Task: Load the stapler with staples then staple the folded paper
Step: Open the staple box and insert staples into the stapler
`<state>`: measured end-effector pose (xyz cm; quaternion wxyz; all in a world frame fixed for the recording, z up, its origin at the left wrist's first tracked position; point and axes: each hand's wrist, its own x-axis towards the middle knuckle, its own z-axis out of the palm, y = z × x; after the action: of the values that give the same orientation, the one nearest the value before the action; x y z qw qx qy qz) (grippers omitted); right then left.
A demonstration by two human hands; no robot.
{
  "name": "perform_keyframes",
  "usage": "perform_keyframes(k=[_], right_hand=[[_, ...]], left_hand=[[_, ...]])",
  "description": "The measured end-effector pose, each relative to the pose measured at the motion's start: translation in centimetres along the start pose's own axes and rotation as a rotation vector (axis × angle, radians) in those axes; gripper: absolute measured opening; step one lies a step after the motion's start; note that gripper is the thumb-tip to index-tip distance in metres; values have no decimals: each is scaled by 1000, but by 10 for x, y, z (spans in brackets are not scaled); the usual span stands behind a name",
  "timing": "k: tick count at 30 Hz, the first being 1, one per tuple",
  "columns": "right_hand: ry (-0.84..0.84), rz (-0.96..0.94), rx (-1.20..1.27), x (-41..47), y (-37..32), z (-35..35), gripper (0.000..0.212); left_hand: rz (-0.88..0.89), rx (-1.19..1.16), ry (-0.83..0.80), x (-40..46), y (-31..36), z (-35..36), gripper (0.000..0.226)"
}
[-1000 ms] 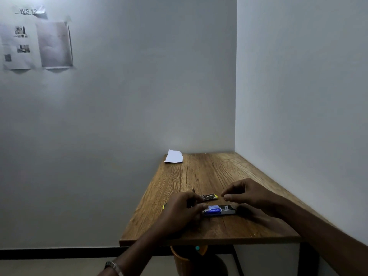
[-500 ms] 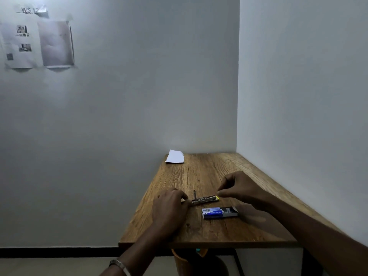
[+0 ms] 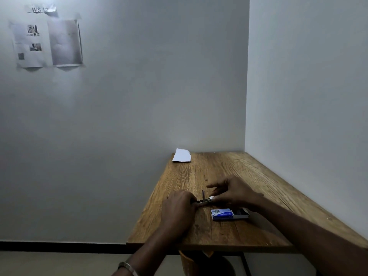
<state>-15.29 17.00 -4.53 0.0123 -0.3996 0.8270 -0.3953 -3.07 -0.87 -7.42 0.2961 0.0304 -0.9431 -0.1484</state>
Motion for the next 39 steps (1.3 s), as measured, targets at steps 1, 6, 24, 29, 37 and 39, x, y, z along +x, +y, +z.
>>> perform_keyframes(k=[1,6,24,29,37,39], right_hand=[[-3,10,8,0,1,0,48],[19,22,21,2,3,-1,47],[-82,48,-63,8,-2,-4,41],[-93,31,-125,8,-3,-4,40],[-96,53,-80,5,-1,-3,40],[-103,54,-47,3,-1,-4,40]], left_hand=[[-1,-2,-1,0,0,0,20],[-13,2,-14,0,1,1,19],[-39,10,-20,-1,2,1,19],[-34,3,-16,-1,1,1,18],[-34,9,-21,-1,2,1,18],[-32,5,-21,-1,2,1,18]])
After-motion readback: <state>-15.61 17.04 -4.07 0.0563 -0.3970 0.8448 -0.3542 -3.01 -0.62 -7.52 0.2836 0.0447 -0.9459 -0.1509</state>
